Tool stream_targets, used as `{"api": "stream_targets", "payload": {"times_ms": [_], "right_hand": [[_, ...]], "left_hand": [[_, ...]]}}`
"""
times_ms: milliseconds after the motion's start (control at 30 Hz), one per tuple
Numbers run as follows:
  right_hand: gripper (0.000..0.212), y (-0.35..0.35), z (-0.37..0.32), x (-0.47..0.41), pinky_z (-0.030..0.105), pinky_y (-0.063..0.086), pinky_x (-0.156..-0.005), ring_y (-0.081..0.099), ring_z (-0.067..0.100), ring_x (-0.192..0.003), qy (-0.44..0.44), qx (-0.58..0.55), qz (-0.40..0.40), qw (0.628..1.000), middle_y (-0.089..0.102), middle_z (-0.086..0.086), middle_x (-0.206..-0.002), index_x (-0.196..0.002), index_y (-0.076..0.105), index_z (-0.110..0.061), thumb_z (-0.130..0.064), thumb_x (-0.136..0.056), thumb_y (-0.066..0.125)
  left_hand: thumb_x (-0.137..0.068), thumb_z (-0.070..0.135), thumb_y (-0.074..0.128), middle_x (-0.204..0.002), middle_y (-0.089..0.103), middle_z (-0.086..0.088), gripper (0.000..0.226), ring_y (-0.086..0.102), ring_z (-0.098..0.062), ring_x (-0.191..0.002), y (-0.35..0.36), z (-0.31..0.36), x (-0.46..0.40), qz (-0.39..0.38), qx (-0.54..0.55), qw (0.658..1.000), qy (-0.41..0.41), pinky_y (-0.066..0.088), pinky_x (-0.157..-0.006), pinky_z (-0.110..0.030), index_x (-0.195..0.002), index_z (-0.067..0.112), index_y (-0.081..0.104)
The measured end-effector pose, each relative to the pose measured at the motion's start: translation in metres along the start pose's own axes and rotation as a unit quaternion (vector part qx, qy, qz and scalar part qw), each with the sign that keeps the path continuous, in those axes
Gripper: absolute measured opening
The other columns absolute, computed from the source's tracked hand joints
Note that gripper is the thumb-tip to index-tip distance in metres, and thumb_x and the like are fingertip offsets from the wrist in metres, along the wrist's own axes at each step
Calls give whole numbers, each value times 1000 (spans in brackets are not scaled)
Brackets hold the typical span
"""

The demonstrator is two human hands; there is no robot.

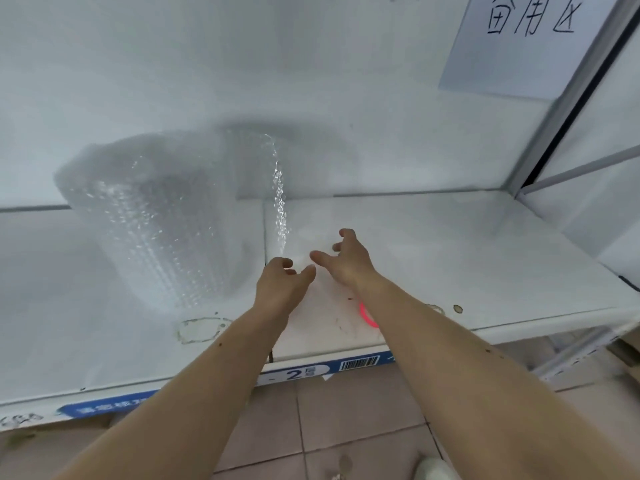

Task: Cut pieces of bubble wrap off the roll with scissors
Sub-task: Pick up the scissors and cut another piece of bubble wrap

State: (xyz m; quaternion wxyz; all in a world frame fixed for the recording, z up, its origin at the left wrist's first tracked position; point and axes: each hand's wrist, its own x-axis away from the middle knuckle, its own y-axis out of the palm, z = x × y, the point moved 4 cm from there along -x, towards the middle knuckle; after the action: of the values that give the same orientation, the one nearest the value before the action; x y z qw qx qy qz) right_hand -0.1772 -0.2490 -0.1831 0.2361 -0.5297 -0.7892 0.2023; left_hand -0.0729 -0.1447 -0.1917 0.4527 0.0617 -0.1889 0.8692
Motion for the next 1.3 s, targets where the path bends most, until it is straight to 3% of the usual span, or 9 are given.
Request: {"api": "stream_targets", "payload": {"times_ms": [200, 400, 500, 667, 800, 867, 1033, 1133, 1300], "right_hand": [[59, -9, 2, 3, 28, 45, -87, 59, 18, -99, 6, -75, 53, 996, 59, -1, -97, -136, 46, -12, -23, -85, 73], [48, -21, 6, 30, 34, 56, -81, 76, 15, -75, 6, -205, 76, 976, 73, 7, -94, -118, 56, -15, -19, -77, 80], [43, -26, 5, 46, 36, 58, -80, 76, 19, -74, 15, -261, 86, 961, 74, 9, -92, -112, 61, -15, -19, -74, 82], [18, -33, 1, 66, 34, 60, -75, 75, 26, -68, 26, -340, 101, 935, 75, 15, -86, -96, 69, -4, -4, -80, 78], [4, -34, 7, 67, 32, 61, -72, 74, 26, -64, 31, -363, 107, 925, 74, 17, -80, -85, 69, -3, 0, -85, 72], [5, -35, 9, 68, 32, 59, -72, 75, 23, -68, 30, -341, 94, 935, 76, 15, -84, -89, 70, -4, -8, -89, 69], [43, -53, 24, 65, 35, 56, -77, 69, 18, -72, 57, -221, 79, 970, 74, 7, -83, -92, 72, -5, -45, -96, 55], [45, -70, 41, 62, 34, 50, -71, 59, 20, -68, 45, -50, 76, 995, 66, 9, -73, -86, 73, 3, -42, -89, 66], [39, -72, 58, 64, 33, 50, -68, 66, 18, -78, 59, 151, 30, 986, 74, 7, -82, -79, 77, -10, -45, -65, 86]], "left_hand": [[-90, 33, 66, -122, 61, -7, 57, 63, -22, -99, 5, 1, -2, 4, 40, 999, -5, 55, -88, -37, -137, 10, 45], [-94, 32, 63, -118, 59, -19, 56, 68, -26, -98, 16, 7, 4, -50, 270, 957, -95, 57, -75, -31, -130, -5, 44], [-93, 25, 65, -102, 65, -22, 33, 68, -27, -90, 18, 12, 9, -66, 402, 904, -132, 56, -80, -32, -98, -6, 57], [-83, 24, 77, -75, 67, -3, 22, 64, -12, -67, 12, 8, 12, -56, 427, 885, -178, 55, -68, -26, -85, 6, 65], [-79, 14, 81, -69, 72, -4, 17, 69, -13, -64, 10, 4, 20, -83, 430, 873, -214, 59, -66, -25, -91, 8, 69], [-82, 7, 77, -72, 73, -4, 13, 72, -14, -66, 10, 6, 22, -86, 444, 866, -212, 60, -61, -26, -91, 10, 68], [-81, 4, 77, -82, 74, -3, 17, 73, -13, -70, 14, 8, 17, -58, 452, 869, -191, 61, -60, -27, -89, 15, 66], [-76, 8, 81, -90, 74, -1, 20, 68, -14, -82, 16, 8, 15, -35, 419, 887, -189, 56, -65, -25, -89, 17, 70], [-74, 14, 84, -99, 75, -3, 25, 64, -13, -78, 21, 7, 14, -18, 404, 893, -199, 52, -62, -24, -95, 16, 70]]}}
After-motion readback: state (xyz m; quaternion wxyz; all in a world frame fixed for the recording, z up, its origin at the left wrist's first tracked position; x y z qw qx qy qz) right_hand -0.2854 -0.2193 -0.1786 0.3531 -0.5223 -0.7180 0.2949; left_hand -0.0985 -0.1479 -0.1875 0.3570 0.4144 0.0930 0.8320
